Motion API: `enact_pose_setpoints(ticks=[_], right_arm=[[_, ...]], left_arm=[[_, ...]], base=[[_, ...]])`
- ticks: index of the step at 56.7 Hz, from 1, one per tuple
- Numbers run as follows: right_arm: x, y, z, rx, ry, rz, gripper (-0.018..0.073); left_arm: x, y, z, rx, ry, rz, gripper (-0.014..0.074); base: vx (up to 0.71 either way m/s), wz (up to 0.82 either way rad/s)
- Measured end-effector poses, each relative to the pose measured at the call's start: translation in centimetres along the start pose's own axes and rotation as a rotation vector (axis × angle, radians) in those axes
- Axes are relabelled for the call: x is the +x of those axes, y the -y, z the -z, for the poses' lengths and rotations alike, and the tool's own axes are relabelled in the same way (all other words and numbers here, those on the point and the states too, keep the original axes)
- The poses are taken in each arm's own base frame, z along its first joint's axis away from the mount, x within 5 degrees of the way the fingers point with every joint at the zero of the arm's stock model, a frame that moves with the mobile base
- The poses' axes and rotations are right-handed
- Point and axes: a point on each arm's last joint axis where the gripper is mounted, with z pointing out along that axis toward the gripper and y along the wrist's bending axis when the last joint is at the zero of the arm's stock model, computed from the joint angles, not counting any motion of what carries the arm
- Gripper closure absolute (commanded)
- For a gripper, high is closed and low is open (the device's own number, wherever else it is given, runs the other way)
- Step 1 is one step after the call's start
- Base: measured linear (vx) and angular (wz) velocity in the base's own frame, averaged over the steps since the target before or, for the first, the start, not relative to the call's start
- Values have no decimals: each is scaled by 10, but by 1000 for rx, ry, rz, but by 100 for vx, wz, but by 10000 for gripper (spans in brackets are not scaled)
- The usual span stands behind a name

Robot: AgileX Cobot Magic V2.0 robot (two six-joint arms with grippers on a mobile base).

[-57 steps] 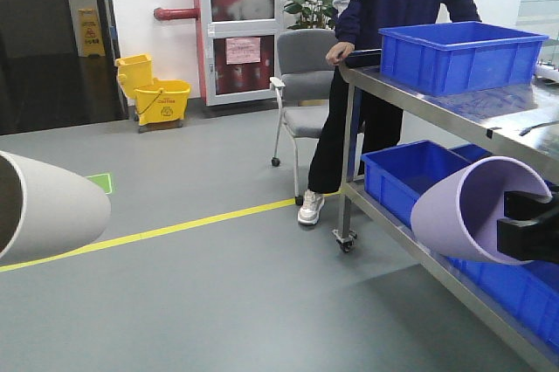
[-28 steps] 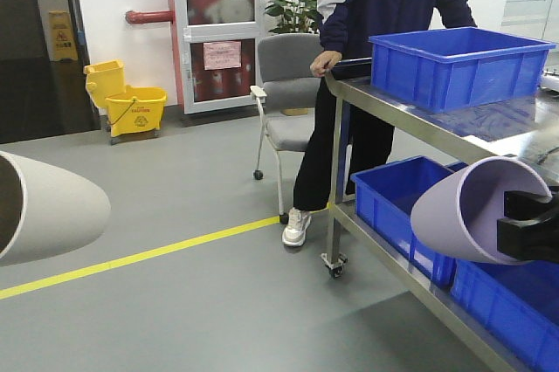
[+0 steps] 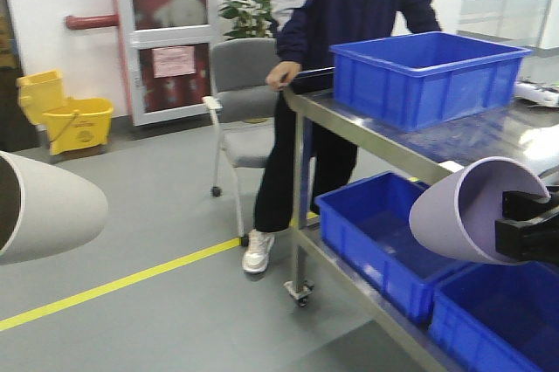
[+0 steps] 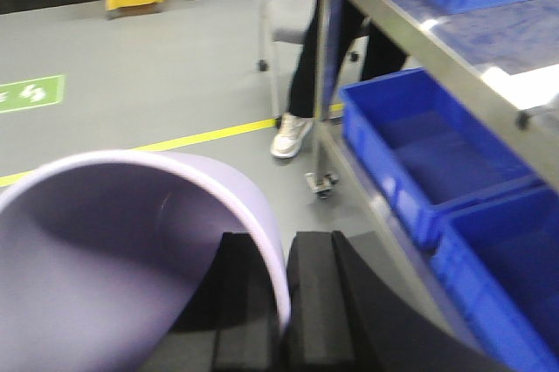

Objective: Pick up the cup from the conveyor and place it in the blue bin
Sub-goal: 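Drive the base to the cart of blue bins holding both cups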

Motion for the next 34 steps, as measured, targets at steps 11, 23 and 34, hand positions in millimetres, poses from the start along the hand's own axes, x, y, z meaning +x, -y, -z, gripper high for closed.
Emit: enact_pose_setpoints(ticks=[11,23,34], right_arm=[[0,0,0,0,1,0,568],[0,0,0,0,1,0,568],[0,0,0,0,1,0,568]], left_arm=[[0,0,0,0,0,-1,603],[0,0,0,0,0,-1,603],[0,0,0,0,0,-1,603]], base=[[31,-54],[25,-79],[22,-88]])
